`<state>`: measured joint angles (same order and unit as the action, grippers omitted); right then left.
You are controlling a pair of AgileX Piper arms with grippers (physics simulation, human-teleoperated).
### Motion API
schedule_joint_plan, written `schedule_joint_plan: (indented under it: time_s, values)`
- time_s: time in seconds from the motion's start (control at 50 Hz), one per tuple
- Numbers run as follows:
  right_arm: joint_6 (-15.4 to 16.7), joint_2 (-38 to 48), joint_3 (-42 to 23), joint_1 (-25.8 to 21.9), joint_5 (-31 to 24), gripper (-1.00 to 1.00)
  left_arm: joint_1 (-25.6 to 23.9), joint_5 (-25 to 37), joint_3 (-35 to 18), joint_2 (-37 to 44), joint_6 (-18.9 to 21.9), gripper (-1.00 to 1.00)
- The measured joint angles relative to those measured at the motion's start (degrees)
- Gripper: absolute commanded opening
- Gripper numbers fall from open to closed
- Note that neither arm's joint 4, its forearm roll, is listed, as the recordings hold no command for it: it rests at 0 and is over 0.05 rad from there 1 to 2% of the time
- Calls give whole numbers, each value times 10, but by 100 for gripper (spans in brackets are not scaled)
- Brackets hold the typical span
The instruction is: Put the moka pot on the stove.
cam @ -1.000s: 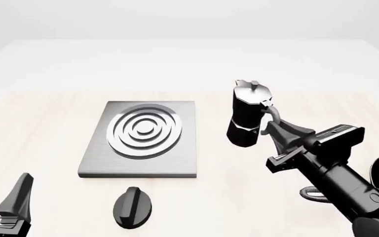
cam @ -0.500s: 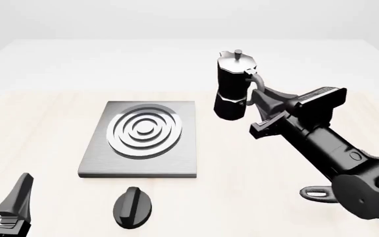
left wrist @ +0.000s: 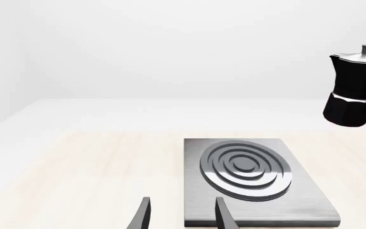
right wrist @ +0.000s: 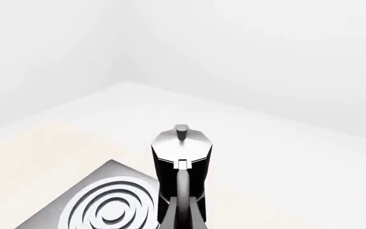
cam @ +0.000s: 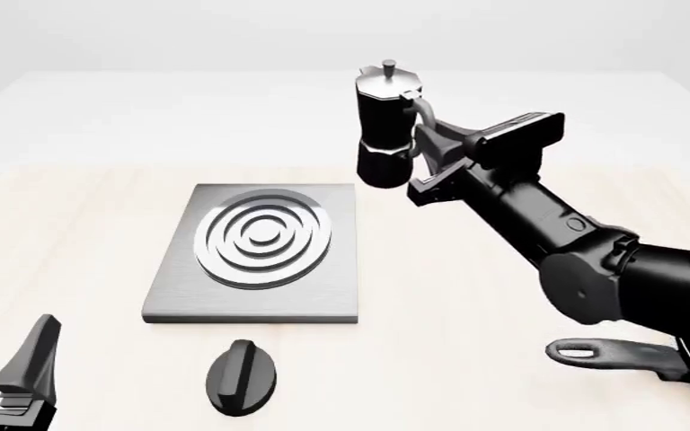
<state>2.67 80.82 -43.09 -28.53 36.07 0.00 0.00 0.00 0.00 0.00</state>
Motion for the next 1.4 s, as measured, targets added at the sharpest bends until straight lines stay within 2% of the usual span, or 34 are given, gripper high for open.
schedule_joint_plan:
  time_s: [0.66, 1.4]
  values:
    - [3, 128, -132, -42, -13, -100, 0, 0, 0, 0, 0, 100]
    - [-26, 213, -185, -67, 12, -100, 0, 0, 0, 0, 0, 100]
